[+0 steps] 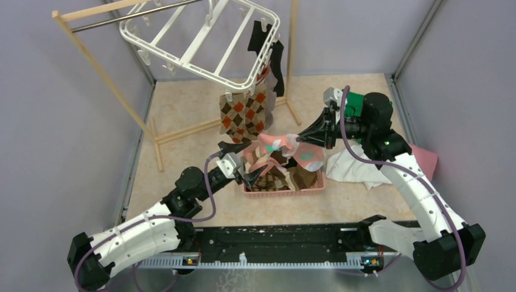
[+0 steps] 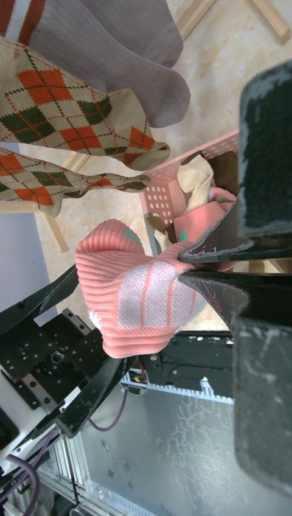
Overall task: Clip the socks to the hanger
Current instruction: Pick up the sock from the bin, then adjust the hanger at the center of the board.
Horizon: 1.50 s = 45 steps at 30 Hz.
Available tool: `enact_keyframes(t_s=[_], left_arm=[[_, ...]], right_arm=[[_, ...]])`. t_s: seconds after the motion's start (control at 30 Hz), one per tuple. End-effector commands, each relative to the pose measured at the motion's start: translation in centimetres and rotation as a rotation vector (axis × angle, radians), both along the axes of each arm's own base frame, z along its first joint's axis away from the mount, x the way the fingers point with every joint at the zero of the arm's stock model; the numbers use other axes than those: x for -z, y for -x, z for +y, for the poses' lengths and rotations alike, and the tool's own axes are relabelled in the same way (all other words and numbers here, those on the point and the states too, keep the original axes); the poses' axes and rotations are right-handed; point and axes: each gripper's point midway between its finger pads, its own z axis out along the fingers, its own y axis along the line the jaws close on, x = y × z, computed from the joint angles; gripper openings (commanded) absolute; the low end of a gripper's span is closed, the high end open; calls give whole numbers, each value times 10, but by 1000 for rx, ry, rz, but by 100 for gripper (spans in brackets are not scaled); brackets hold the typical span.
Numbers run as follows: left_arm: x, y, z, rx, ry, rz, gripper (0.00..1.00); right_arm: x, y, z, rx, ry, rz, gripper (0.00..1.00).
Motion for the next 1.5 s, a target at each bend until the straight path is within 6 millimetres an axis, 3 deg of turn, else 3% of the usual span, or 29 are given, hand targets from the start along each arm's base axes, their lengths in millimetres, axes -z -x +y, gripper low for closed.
enact_keyframes(t_s=[0.0,0.07,0.27,0.57,0.63,0.77,0.8,1.0,1.07,1.17,1.27,1.37,1.47], left_arm=[[-16,-15,1,-68,-57,-165,89],[-16,-16,-6,-47,-55,-163,86],[-19,-19,-21,-11,-29,-132,64],[-34,-18,-19,-20,54,-114,50],[-35,-17,-20,-9,64,-110,40],[-36,-13,-25,21,53,-111,4],[-36,-13,-24,22,44,-114,0],[-48,-17,-5,-55,-53,-211,0],[-57,-18,1,-82,-121,-281,0],[-67,-23,3,-92,-274,-352,0],[-74,-27,-6,-41,-432,-422,0],[-74,-33,-17,13,-567,-468,0],[-85,-37,-25,32,-618,-539,0]], right_arm=[[-18,6,0,-12,-44,-48,0],[-17,6,0,-12,-44,-44,0],[-14,6,0,-12,-41,-33,0],[-10,6,-1,-8,-37,-30,0],[-10,6,-1,-8,-37,-30,0],[-7,7,-1,-4,-31,-29,0],[-7,7,-2,-3,-27,-33,0],[15,11,-12,16,57,-83,0],[25,16,-15,2,87,-124,7],[34,24,-19,-14,105,-139,35],[21,31,-18,-28,71,-150,56],[-1,35,-13,-51,8,-113,68],[-23,34,-6,-51,-73,11,69]])
